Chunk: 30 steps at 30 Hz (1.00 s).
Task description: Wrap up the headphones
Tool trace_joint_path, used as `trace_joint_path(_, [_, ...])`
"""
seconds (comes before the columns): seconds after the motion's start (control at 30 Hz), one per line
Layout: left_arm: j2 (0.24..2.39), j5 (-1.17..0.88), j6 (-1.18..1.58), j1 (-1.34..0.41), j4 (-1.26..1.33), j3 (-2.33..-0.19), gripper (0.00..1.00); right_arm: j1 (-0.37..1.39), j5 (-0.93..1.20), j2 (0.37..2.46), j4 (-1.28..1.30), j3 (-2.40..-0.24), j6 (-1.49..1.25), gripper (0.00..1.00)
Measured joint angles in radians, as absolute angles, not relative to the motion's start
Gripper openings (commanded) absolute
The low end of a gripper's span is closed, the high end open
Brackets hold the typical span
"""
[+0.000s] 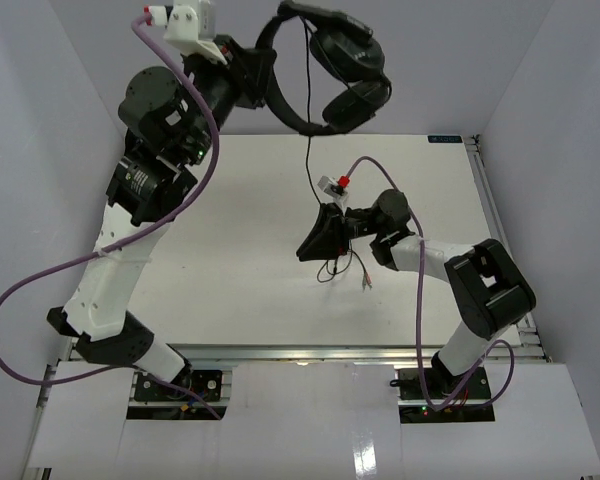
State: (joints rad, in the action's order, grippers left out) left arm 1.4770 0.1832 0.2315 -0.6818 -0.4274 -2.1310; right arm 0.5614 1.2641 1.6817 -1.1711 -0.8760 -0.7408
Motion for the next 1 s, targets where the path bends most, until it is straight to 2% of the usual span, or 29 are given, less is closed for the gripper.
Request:
trace_joint_path(0.07, [1.556, 0.208, 0.198, -0.665, -0.422, -2.287, 0.00, 0.564, 1.272, 1.637, -1.178, -0.821, -0.740, 0.29])
trace_joint_path(0.17, [1.611, 0.244, 0.176, -0.626, -0.408, -2.388, 0.00, 0.569, 1.288, 1.579, -1.181, -0.766, -0.730, 0.28])
trace_joint_path(0.47, [1.626, 0.246, 0.215, -0.458, -0.404, -2.303, 0.00, 0.577, 1.293, 1.469, -1.035, -0.715, -0.581, 0.15])
trace_joint_path(0.53, [1.627, 0.242, 0.221, -0.421, -0.413, -2.268, 0.00, 0.577, 1.287, 1.429, -0.944, -0.715, -0.492, 0.12])
trace_joint_path(0.73, [1.621, 0.237, 0.230, -0.334, -0.415, -2.164, 0.00, 0.580, 1.233, 1.321, -0.441, -0.791, -0.078, 0.08])
trace_joint_path(0.87, [1.608, 0.236, 0.230, -0.275, -0.410, -2.072, 0.00, 0.586, 1.134, 1.286, -0.094, -0.876, 0.200, 0.08])
trace_joint_path(1.0, [1.604, 0.236, 0.229, -0.224, -0.398, -1.993, 0.00, 0.592, 1.004, 1.244, 0.146, -0.940, 0.399, 0.08])
